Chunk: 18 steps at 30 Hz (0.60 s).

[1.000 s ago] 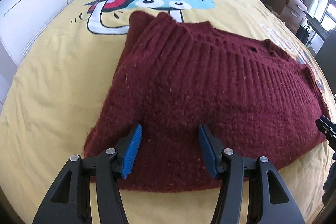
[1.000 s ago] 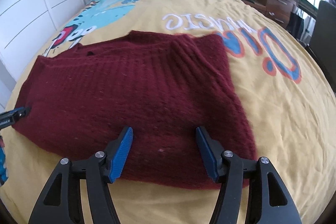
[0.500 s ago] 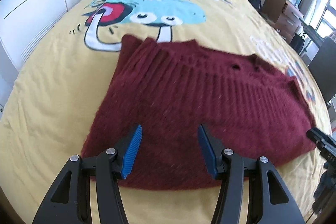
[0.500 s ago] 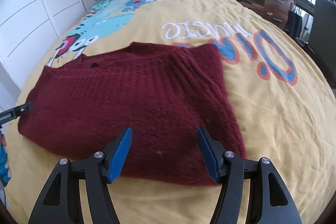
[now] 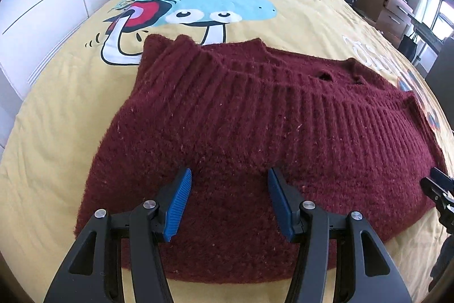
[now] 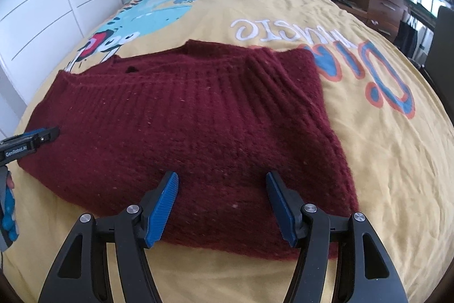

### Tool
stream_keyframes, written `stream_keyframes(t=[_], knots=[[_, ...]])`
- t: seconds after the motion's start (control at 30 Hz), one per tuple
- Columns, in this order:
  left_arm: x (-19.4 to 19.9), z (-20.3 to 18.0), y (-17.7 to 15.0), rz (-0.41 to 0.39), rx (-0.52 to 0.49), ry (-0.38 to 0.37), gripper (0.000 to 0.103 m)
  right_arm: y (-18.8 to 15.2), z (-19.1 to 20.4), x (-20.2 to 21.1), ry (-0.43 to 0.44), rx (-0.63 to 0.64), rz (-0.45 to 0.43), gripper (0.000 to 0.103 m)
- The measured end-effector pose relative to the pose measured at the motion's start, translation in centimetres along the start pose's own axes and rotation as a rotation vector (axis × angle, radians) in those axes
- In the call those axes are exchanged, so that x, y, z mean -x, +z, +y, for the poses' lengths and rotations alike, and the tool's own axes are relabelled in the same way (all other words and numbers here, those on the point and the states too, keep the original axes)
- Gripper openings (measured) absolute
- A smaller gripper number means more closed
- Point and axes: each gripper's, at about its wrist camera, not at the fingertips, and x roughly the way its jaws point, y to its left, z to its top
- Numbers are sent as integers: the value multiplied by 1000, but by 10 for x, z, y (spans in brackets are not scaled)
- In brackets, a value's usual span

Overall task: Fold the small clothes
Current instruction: 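Press the folded sweater flat with both open tools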

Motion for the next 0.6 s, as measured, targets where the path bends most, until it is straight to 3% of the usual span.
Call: stream_keyframes(t=[0.4, 0.5, 0.6], knots=[[32, 21, -2, 33, 63, -33, 50, -2, -9, 28, -21, -47, -2, 66], [43, 28, -4, 25, 78, -30, 57, -1, -6, 39, -14, -52, -17, 66], [56, 38, -6, 17, 102, -23, 57, -1, 0, 47, -13, -48, -25, 66]])
